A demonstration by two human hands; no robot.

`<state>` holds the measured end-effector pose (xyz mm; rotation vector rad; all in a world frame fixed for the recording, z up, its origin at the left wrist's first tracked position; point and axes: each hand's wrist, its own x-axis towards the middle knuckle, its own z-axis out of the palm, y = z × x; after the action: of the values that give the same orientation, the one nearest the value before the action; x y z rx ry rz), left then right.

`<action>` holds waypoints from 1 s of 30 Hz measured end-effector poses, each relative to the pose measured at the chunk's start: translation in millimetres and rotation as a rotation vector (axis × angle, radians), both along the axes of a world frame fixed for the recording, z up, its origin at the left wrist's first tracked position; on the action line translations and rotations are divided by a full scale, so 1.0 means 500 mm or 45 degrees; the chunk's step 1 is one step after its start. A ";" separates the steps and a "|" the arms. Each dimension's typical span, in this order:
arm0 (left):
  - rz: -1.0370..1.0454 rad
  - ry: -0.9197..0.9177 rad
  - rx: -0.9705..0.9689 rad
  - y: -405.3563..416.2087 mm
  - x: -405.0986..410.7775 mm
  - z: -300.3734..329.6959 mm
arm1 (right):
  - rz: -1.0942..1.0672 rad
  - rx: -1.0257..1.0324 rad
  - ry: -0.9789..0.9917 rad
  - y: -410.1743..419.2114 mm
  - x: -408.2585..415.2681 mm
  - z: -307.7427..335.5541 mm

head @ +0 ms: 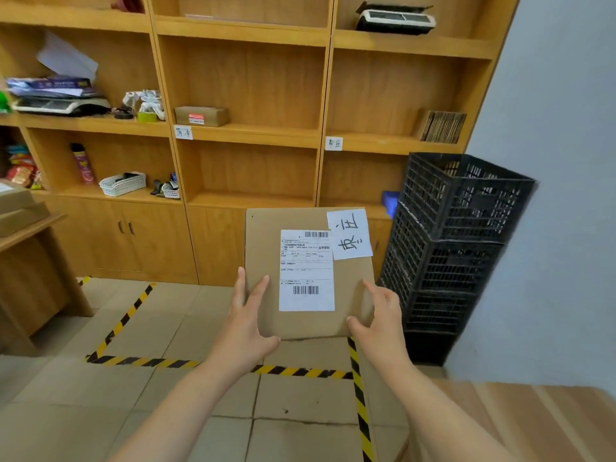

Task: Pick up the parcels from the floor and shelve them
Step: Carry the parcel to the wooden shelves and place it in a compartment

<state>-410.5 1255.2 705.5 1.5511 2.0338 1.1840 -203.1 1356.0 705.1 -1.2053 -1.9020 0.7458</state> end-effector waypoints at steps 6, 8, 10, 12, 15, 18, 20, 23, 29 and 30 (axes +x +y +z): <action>0.083 0.031 0.007 0.165 0.003 0.002 | 0.074 0.007 -0.011 0.183 -0.006 0.007; 0.096 0.039 -0.003 0.209 -0.002 0.001 | 0.101 0.010 -0.026 0.229 -0.012 0.005; 0.095 0.040 -0.014 0.255 -0.008 0.001 | 0.117 0.002 -0.029 0.275 -0.020 0.002; 0.086 0.038 -0.025 0.302 -0.016 0.000 | 0.119 0.003 -0.029 0.321 -0.027 -0.002; 0.056 -0.014 -0.001 0.375 -0.030 -0.008 | 0.115 0.004 -0.043 0.388 -0.037 -0.006; 0.036 -0.053 0.025 0.456 -0.050 -0.016 | 0.099 0.011 -0.076 0.458 -0.053 -0.007; 0.029 -0.047 0.026 0.518 -0.072 -0.019 | 0.072 0.005 -0.095 0.511 -0.070 -0.004; -0.006 -0.032 0.041 0.623 -0.116 -0.020 | 0.026 0.025 -0.098 0.600 -0.106 0.002; -0.073 0.061 0.046 0.854 -0.230 0.007 | -0.091 0.042 -0.117 0.800 -0.202 0.018; -0.093 0.067 0.050 0.892 -0.249 0.012 | -0.110 0.037 -0.110 0.832 -0.219 0.019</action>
<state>-534.9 1701.1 711.5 1.6775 1.9794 1.1739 -312.6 1771.8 714.7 -1.3116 -1.9105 0.6269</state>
